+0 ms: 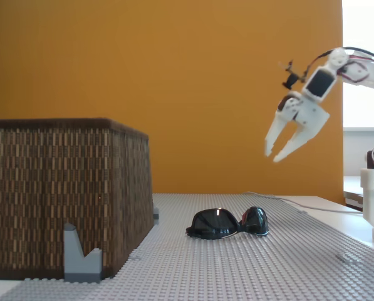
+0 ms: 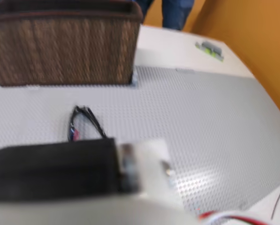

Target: Grasp a glasses and put it in the bin.

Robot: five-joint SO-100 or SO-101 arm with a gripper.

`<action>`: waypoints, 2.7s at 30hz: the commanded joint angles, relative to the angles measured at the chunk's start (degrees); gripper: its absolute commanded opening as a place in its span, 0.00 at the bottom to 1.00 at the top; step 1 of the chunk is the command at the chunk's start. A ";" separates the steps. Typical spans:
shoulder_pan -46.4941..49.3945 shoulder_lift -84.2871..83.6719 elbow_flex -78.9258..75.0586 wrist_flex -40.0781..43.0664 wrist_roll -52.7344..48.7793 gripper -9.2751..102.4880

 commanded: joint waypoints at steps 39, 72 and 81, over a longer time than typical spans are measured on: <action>-3.16 -38.76 -5.19 -7.38 24.52 0.21; -12.83 -6.94 -27.16 -19.78 1.93 0.08; -12.66 -32.78 -53.00 -26.46 1.32 0.08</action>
